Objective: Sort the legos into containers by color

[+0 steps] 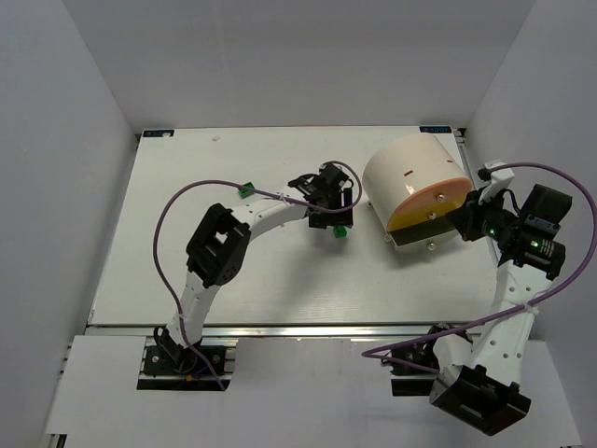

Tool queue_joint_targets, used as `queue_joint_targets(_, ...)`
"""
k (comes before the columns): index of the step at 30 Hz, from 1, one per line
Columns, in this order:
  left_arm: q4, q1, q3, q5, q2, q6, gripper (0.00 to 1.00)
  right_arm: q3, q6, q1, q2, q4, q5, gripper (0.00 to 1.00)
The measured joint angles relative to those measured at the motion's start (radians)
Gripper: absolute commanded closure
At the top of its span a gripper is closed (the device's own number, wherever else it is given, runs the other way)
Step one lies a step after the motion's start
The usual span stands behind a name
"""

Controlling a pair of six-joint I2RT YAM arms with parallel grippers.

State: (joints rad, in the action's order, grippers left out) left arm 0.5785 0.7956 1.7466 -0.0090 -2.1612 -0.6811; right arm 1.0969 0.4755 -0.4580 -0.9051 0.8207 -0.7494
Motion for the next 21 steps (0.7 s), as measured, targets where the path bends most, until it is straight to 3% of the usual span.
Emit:
queue_joint_targets(15, 0.159, 0.019, 0.25, -0.117, -0.201, -0.071, 0.21, 0.008, -0.13, 0.0, 0.003, -0.148, -0.091, 1.0)
queue_joint_targets(19, 0.182, 0.024, 0.266, -0.125, -0.207, -0.082, 0.29, 0.006, -0.158, 0.0, 0.009, -0.174, -0.091, 1.0)
queue_joint_targets(21, 0.19, 0.026, 0.266, -0.127, -0.208, -0.085, 0.38, 0.006, -0.169, 0.0, 0.01, -0.186, -0.091, 1.0)
